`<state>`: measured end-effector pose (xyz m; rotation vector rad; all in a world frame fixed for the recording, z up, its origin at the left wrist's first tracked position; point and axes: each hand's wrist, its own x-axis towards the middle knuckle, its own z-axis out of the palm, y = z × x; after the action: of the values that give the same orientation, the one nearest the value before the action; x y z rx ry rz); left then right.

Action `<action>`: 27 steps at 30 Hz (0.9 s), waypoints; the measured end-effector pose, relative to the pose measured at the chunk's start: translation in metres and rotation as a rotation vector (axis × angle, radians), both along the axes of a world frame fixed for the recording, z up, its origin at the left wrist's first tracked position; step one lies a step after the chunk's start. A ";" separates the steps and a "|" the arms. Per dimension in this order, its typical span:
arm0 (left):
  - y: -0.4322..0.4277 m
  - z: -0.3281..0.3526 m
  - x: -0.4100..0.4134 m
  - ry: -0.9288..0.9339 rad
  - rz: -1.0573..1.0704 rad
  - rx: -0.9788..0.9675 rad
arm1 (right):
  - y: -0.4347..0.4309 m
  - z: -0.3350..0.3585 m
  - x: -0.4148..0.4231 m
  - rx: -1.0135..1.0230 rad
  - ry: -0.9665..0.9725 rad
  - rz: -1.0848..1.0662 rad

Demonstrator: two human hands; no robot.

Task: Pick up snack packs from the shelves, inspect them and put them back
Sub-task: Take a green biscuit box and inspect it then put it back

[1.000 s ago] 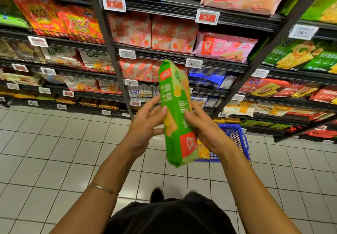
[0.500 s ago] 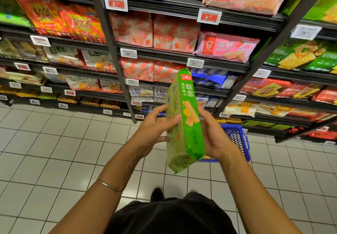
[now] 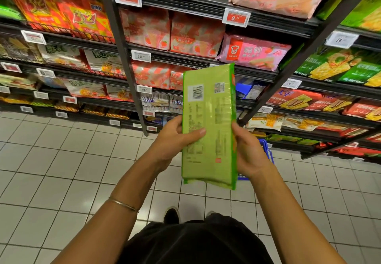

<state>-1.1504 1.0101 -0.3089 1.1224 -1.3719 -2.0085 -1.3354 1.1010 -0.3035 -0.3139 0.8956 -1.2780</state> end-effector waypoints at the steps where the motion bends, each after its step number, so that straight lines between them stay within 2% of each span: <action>1: 0.000 -0.004 0.000 0.018 0.027 -0.015 | -0.002 0.000 -0.004 0.010 0.059 0.029; 2: -0.001 -0.006 -0.001 0.033 0.080 -0.045 | -0.003 0.001 -0.009 0.021 0.149 0.055; 5: -0.005 -0.008 -0.008 0.026 0.241 -0.237 | -0.007 0.004 -0.023 0.064 0.599 0.118; 6: -0.007 -0.006 -0.013 0.006 0.261 -0.339 | -0.008 0.004 -0.028 0.095 0.661 0.126; 7: -0.009 -0.004 -0.019 -0.021 0.269 -0.445 | -0.008 0.004 -0.032 0.105 0.636 0.117; 9: -0.015 0.002 -0.034 -0.101 0.264 -0.679 | -0.011 0.009 -0.036 0.068 0.408 0.137; 12: -0.024 0.007 -0.064 -0.315 0.232 -1.123 | -0.022 0.022 -0.046 -0.020 0.206 0.105; 18: -0.053 0.025 -0.124 -0.594 0.312 -1.492 | -0.044 0.037 -0.110 -0.281 -0.267 0.076; 20: -0.070 0.032 -0.138 -0.607 0.310 -1.608 | -0.053 0.047 -0.140 -0.243 -0.242 0.051; 23: -0.088 0.046 -0.159 -0.565 0.231 -1.705 | -0.074 0.068 -0.180 -0.115 -0.036 -0.019; 25: -0.100 0.060 -0.173 -0.509 0.209 -1.717 | -0.086 0.079 -0.199 -0.088 0.028 -0.054; 27: -0.111 0.074 -0.183 -0.381 0.185 -1.684 | -0.094 0.085 -0.216 -0.159 0.031 -0.107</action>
<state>-1.3337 0.8986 -0.2353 0.6412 -2.1683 -0.0391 -1.5514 1.0065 -0.2183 -0.4163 0.8482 -1.4507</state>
